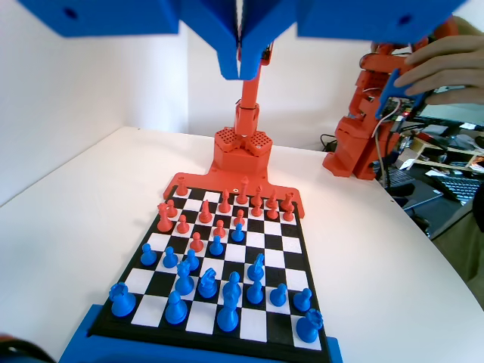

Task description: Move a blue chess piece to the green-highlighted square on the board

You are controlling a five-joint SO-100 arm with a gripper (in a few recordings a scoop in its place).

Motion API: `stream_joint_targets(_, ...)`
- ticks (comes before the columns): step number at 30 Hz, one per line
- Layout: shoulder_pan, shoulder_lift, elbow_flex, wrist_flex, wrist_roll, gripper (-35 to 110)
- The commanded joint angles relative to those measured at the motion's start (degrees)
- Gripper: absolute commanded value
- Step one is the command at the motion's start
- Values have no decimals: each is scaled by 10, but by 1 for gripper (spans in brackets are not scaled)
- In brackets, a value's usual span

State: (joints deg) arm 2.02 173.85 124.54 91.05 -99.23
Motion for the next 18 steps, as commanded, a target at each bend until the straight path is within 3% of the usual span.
stream_joint_targets(1,-3,11,4,-8,-4,1)
stream_joint_targets(18,2,11,4,-7,-4,1)
